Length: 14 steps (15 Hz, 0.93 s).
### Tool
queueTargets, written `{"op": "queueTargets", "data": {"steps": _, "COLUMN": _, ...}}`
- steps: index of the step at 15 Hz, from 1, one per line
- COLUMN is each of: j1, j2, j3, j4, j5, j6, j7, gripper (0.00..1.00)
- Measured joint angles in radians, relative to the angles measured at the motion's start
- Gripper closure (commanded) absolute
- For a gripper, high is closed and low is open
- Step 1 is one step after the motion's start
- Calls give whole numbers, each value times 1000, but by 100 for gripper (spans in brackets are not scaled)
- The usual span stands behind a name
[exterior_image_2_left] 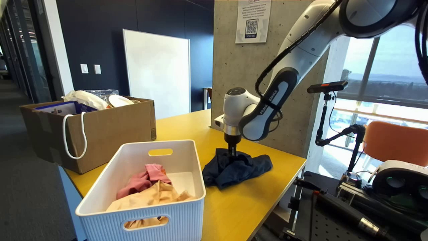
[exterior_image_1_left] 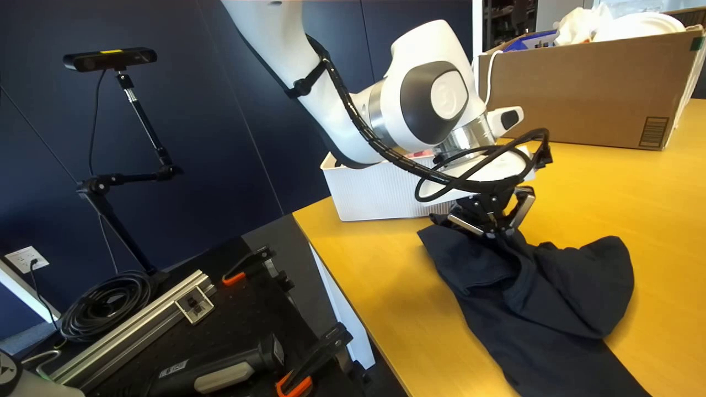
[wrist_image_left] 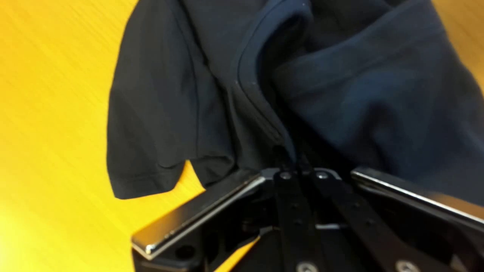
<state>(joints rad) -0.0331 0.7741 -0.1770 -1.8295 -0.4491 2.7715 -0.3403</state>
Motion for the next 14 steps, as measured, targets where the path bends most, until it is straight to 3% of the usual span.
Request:
{"op": "queueTargets", "data": {"steps": 9, "j1": -13, "j2": 24, "j3": -130, "j4": 208, "j5": -13, "j6": -14, "j7": 9, "gripper": 99}}
{"op": "queueTargets", "data": {"steps": 14, "j1": -63, "j2": 111, "j3": -132, "j4": 392, "j5": -13, "j6": -33, "j7": 11, "gripper": 99}}
